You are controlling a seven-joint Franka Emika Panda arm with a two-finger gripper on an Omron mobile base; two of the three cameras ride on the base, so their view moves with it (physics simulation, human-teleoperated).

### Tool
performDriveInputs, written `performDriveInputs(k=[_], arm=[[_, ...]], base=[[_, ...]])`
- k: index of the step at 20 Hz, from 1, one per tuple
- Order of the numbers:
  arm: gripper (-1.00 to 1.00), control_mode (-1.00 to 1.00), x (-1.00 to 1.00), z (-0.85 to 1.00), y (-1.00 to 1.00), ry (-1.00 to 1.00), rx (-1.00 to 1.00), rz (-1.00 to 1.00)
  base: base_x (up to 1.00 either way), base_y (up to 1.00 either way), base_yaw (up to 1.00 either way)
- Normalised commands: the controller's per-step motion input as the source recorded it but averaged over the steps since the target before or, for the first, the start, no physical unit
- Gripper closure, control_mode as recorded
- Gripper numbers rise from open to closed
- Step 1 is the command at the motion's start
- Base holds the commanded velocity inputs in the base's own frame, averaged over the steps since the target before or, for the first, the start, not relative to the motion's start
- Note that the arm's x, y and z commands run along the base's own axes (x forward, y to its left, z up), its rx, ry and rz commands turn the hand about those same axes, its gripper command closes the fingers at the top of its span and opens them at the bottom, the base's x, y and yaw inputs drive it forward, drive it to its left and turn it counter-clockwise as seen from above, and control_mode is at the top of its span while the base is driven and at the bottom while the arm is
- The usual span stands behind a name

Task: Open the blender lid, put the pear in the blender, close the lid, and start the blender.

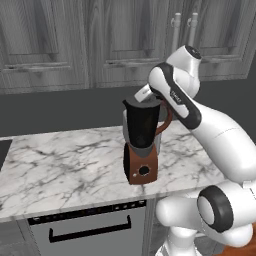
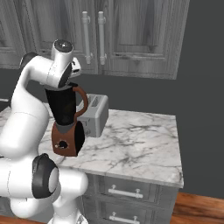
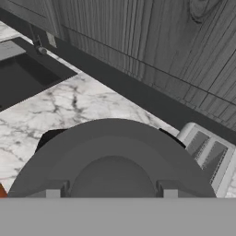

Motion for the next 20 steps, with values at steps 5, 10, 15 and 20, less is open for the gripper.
performDriveInputs(k=[5, 10, 15, 20], arm=[[1.00, -1.00, 0.00, -0.51, 0.00, 0.00, 0.00, 0.03], [-1.00, -1.00, 0.00, -0.15, 0.00, 0.00, 0.00, 0.00], [-1.00, -1.00, 0.00, -0.09, 0.00, 0.00, 0.00, 0.00], [-1.00, -1.00, 0.00, -0.01, 0.00, 0.00, 0.00, 0.00]], base=[[0.00, 0.00, 0.00], [0.00, 0.00, 0.00], [0.00, 0.00, 0.00], [0.00, 0.00, 0.00]])
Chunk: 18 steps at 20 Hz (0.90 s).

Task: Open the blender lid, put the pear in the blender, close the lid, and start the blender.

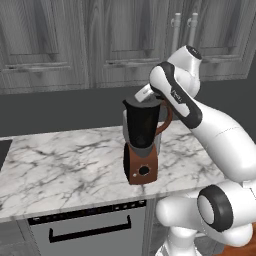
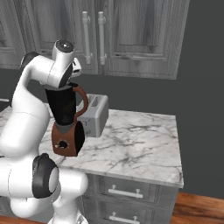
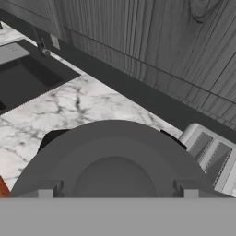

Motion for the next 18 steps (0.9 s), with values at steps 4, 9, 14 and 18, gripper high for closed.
performDriveInputs(k=[4, 9, 14, 18], arm=[[-1.00, -1.00, 0.00, 0.00, 0.00, 0.00, 0.00, 0.00], [-1.00, -1.00, -0.15, 0.20, 0.00, 0.00, 0.00, 0.00], [-1.00, -1.00, -0.34, 0.15, 0.00, -0.01, 0.00, 0.00], [-1.00, -1.00, -0.54, 0.00, 0.00, -0.01, 0.00, 0.00]], base=[[0.00, 0.00, 0.00], [0.00, 0.00, 0.00], [0.00, 0.00, 0.00], [0.00, 0.00, 0.00]])
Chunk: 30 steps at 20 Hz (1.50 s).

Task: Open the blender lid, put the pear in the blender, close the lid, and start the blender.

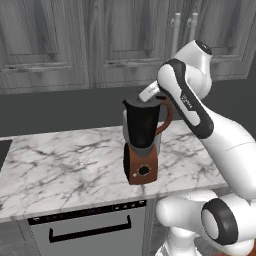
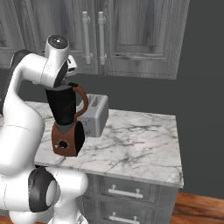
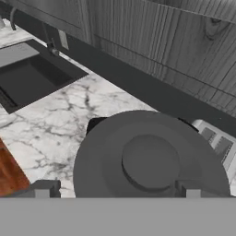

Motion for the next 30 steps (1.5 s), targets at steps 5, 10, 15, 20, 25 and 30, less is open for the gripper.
performDriveInputs(k=[5, 10, 15, 20, 25, 30], arm=[[-1.00, -1.00, -0.80, -0.22, 0.06, 0.00, 0.00, -0.11], [-1.00, -1.00, -0.78, -0.36, 0.32, 0.00, 0.00, -0.23], [-1.00, -1.00, -0.64, -0.41, 0.58, 0.00, -0.06, -0.31], [-1.00, -1.00, -0.47, -0.44, 0.66, 0.00, -0.09, -0.37], [-1.00, -1.00, -0.26, -0.43, 0.46, -0.05, 0.00, -0.35], [-1.00, -1.00, -0.02, -0.53, 0.31, 0.01, 0.00, -0.25]], base=[[0.00, 0.00, 0.00], [0.00, 0.00, 0.00], [0.00, 0.00, 0.00], [0.00, 0.00, 0.00], [0.00, 0.00, 0.00], [0.00, 0.00, 0.00]])
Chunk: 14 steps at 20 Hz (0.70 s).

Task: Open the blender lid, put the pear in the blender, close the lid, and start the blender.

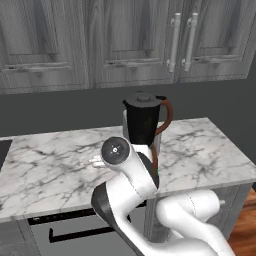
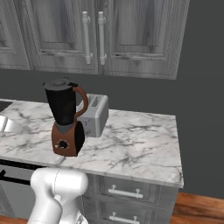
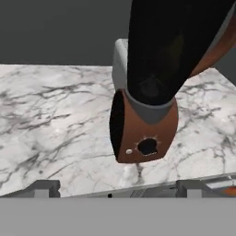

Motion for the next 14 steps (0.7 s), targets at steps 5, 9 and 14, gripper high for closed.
performDriveInputs(k=[5, 9, 14], arm=[[-1.00, -1.00, -0.01, -0.53, 0.10, -0.03, 0.00, -0.27], [-1.00, -1.00, -0.19, -0.51, -0.01, -0.17, 0.05, -0.30], [-1.00, -1.00, -0.29, -0.55, -0.09, -0.24, 0.10, -0.31]], base=[[0.00, 0.00, 0.00], [0.00, 0.00, 0.00], [0.00, 0.00, 0.00]])
